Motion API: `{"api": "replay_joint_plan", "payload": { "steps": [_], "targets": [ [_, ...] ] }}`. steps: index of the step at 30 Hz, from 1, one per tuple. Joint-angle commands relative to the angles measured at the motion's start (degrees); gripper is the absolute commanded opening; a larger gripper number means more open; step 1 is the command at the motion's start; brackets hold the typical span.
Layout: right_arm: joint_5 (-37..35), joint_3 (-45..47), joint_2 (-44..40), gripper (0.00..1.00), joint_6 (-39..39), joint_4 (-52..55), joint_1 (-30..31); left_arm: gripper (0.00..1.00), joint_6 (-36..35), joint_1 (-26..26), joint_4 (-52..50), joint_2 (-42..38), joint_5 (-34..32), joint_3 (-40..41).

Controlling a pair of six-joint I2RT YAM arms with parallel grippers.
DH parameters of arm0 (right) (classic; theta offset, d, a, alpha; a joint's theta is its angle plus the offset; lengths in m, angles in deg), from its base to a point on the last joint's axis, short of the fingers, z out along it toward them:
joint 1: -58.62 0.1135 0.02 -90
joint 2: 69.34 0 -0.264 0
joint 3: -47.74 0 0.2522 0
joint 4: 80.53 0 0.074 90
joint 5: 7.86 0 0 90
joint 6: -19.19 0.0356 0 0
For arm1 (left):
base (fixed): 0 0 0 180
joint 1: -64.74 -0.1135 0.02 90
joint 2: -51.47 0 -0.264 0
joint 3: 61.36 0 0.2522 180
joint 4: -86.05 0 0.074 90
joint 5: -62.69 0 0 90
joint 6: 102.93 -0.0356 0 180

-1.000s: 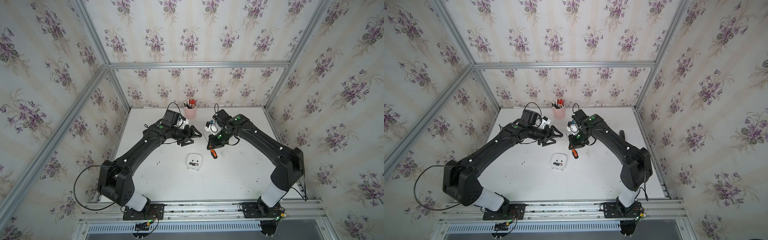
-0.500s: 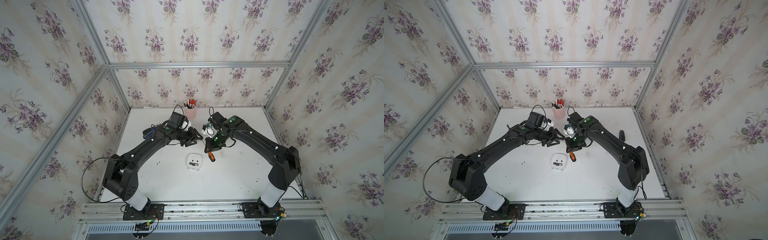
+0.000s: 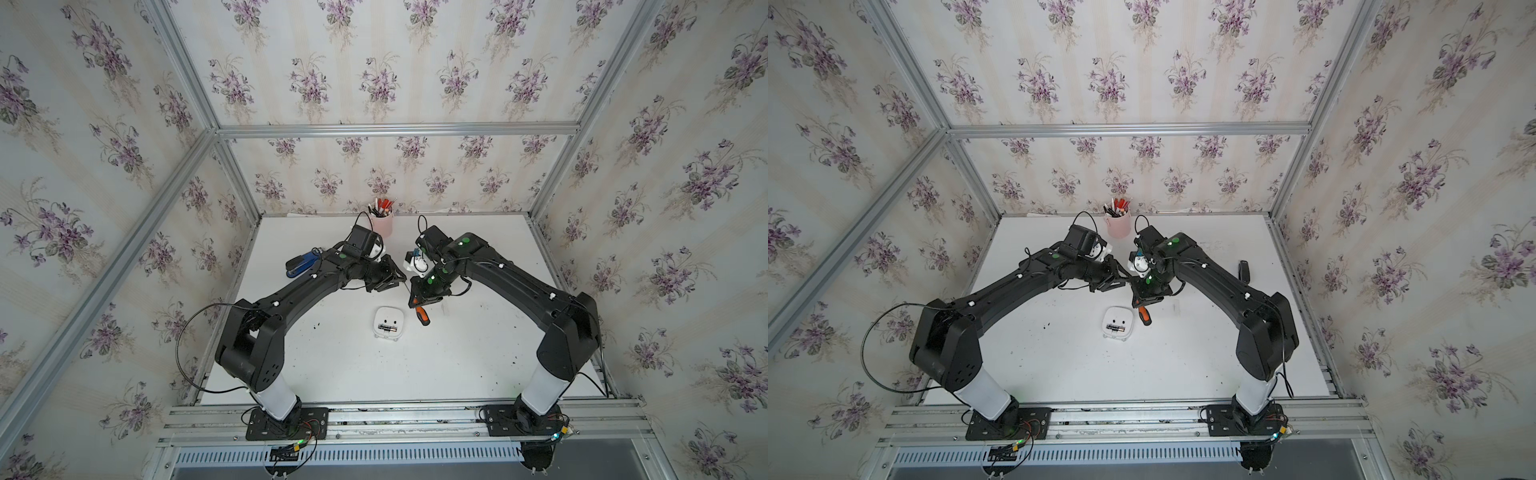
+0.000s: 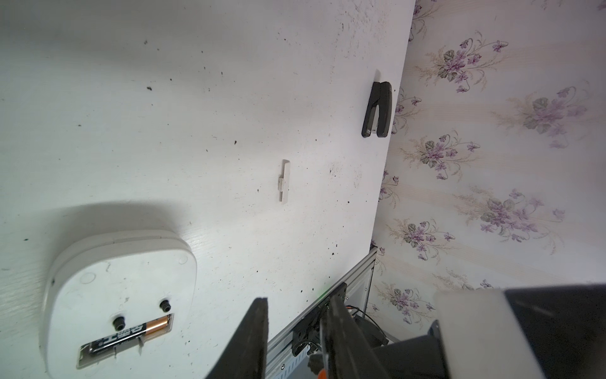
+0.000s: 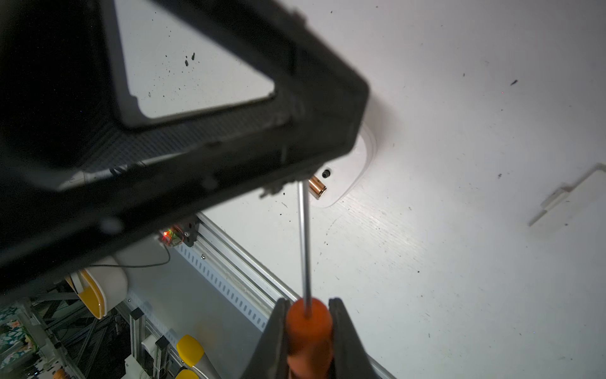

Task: Remove the battery from the alarm
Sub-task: Pick up the screwdriver from the center of the board.

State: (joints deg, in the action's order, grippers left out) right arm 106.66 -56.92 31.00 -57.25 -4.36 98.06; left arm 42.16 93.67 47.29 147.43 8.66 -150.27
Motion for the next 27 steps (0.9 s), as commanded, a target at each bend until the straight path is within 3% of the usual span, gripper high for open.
{"api": "replay_joint_plan", "payload": {
  "steps": [1, 12, 19, 22, 27],
  "targets": [
    [0.5, 0.3, -0.5, 0.00, 0.6, -0.6, 0.2, 0.27, 0.4, 0.2, 0.7, 0.5, -1.1, -0.6],
    [0.7, 1.0, -0.4, 0.00, 1.2, -1.2, 0.6, 0.00, 0.6, 1.7, 0.4, 0.9, -1.1, -0.9],
    [-0.1, 0.9, 0.1, 0.01, 1.6, -1.4, 0.6, 0.00, -0.3, 1.7, -1.4, 0.3, -0.7, -0.7],
    [0.0, 0.7, -0.1, 0.21, 1.8, -1.8, 0.6, 0.00, -0.4, 1.7, -1.7, 0.0, -0.8, -0.3],
    [0.9, 0.5, -0.5, 0.36, 2.0, -2.5, 0.6, 0.00, 0.5, 1.7, -0.9, -0.6, -0.8, 0.7]
  ]
}}
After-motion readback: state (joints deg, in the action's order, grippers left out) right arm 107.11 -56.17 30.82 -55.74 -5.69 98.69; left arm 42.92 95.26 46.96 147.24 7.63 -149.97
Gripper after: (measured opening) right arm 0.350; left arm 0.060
